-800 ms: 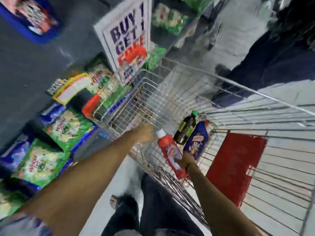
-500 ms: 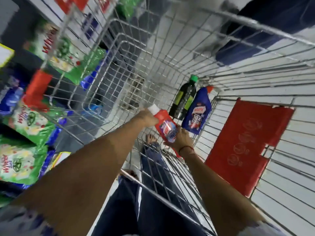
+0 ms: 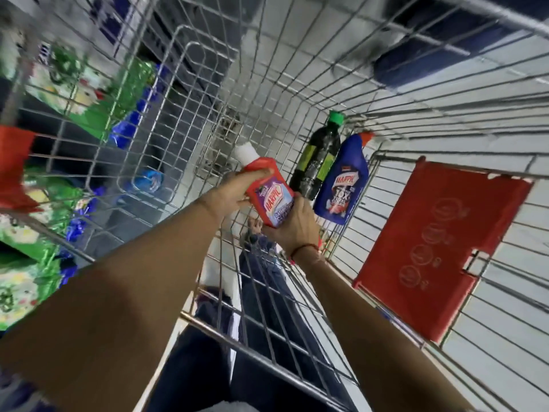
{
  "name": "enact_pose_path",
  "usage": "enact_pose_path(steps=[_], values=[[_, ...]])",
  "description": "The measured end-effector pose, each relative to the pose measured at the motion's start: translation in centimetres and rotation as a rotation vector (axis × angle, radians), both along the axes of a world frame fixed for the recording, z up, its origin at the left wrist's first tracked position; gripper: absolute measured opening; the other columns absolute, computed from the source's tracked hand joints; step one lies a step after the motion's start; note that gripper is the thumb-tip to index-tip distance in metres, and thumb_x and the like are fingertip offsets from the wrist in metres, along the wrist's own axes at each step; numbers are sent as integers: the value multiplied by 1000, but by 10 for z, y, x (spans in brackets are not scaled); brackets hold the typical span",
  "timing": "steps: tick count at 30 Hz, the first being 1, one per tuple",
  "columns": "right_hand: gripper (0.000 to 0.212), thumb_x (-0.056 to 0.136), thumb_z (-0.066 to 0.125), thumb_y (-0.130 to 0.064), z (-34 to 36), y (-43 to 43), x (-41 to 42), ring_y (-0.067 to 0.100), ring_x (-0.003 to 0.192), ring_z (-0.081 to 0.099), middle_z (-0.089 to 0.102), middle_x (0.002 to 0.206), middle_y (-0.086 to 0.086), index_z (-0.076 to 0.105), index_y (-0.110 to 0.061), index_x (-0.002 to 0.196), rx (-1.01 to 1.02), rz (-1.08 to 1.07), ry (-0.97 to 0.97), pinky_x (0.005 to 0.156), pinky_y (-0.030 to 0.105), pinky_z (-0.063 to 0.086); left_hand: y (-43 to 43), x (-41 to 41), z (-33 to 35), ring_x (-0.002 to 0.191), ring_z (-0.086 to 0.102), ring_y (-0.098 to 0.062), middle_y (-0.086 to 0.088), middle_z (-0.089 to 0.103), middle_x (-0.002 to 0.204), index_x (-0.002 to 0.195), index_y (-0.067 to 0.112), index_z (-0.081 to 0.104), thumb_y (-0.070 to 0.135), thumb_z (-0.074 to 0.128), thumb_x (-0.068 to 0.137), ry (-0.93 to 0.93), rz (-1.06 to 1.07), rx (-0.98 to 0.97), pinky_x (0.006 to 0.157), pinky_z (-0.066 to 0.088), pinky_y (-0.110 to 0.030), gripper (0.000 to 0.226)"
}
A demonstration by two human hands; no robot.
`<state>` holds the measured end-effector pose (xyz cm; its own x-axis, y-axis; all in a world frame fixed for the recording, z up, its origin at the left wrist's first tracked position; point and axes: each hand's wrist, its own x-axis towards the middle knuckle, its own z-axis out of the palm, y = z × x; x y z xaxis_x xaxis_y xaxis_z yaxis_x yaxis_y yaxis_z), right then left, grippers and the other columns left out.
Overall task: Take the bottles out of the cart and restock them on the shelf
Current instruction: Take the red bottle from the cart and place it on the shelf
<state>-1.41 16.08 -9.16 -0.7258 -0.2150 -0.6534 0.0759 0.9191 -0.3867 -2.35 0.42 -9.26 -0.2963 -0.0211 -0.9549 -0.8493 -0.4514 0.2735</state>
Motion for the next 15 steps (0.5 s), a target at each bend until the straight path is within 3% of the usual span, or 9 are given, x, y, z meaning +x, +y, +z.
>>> enact_pose_path(steps=[1,4,6,8,10,12,15], values=[[89,56,79,-42,8,-10,-3,28,101,51,50,113,10,35,-9,126,-33,-18,18,86,47,51,-6,-3,6,96,67,-21,-5,72,100,115,13,59,41,85,51,47,40,5,81,54,-33,74],[87,56,77,-43,33,-39,-11,27,101,52,50,113,9,35,-10,125,-129,-87,55,84,47,52,-22,-14,40,75,69,-14,0,73,83,96,15,62,23,74,72,149,162,-44,58,55,-23,28],[89,56,77,-42,50,-57,-15,27,105,51,49,116,8,33,-11,127,-195,-111,75,86,46,52,-33,-18,56,77,68,-17,-6,72,93,101,11,62,23,73,74,172,205,-59,58,56,-24,31],[90,56,78,-40,69,-70,-19,26,106,51,50,117,9,33,-10,128,-251,-117,119,88,44,51,-45,-21,72,82,68,-20,-10,70,101,109,9,61,28,76,69,198,228,-111,68,58,-30,46],[91,56,80,-38,89,-80,-24,24,107,50,50,118,8,33,-11,129,-319,-122,139,90,39,50,-56,-24,95,82,68,-21,-5,71,92,100,16,62,28,78,66,253,237,-193,76,56,-35,40],[88,56,81,-40,109,-87,-29,21,106,53,53,118,6,35,-16,127,-440,-138,144,92,38,50,-66,-27,122,79,68,-20,-2,71,84,92,19,63,26,79,65,351,223,-250,75,55,-33,32],[88,57,82,-40,132,-87,-37,20,106,57,57,120,3,32,-22,128,-579,-81,139,93,41,52,-80,-32,164,78,69,-17,5,75,75,88,20,68,33,83,53,460,160,-289,73,54,-31,41]])
